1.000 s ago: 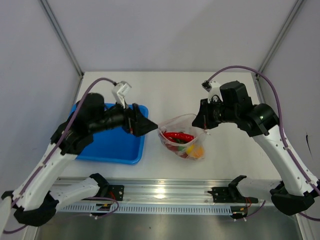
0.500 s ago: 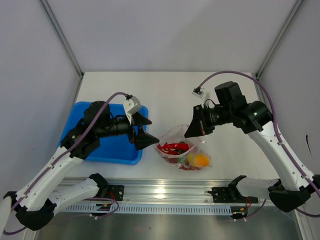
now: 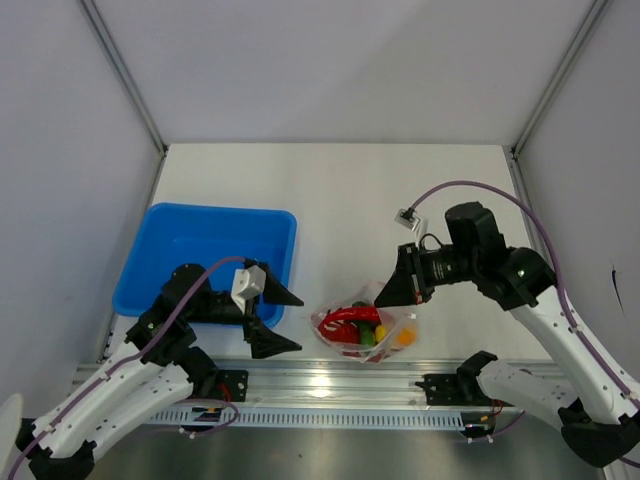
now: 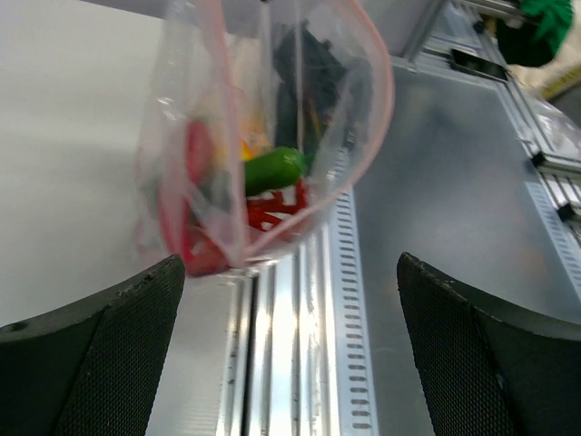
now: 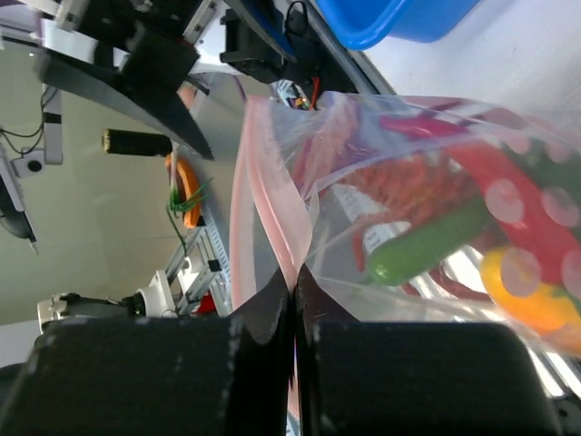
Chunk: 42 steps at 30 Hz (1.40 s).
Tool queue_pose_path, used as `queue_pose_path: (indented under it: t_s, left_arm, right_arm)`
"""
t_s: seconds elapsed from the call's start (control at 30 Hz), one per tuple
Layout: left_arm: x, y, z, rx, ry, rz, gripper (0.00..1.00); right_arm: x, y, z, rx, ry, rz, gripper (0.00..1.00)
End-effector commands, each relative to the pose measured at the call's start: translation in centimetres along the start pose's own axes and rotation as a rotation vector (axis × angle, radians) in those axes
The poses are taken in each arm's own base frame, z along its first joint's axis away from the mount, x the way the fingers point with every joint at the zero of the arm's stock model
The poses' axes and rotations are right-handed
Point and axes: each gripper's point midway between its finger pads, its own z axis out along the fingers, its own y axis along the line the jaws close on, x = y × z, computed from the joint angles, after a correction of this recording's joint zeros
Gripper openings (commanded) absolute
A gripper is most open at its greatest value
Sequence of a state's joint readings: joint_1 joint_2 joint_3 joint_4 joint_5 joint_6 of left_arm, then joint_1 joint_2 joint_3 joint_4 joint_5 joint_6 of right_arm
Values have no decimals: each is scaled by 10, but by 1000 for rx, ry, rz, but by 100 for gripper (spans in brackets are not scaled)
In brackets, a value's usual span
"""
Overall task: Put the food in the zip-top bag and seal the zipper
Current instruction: Zip the zipper food storage bag at the center of the board.
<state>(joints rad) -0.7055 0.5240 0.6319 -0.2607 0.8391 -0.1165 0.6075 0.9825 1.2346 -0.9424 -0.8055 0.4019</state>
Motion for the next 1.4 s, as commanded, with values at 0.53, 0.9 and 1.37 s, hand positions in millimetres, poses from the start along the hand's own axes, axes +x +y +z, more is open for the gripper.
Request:
queue_pose_path:
  t_s: [0.53, 0.9, 1.37]
  left_arm:
    - [-18, -27, 35, 110, -71, 32, 99]
    - [-26, -26, 44, 135, -39, 90, 37]
    - [-31, -25, 38, 91, -47, 88, 1]
  right_arm:
    - [-24, 66, -22, -212, -107, -30, 0]
    - [-25, 59, -22, -181, -135, -35, 0]
    - [-52, 30, -31, 19, -272, 46, 21]
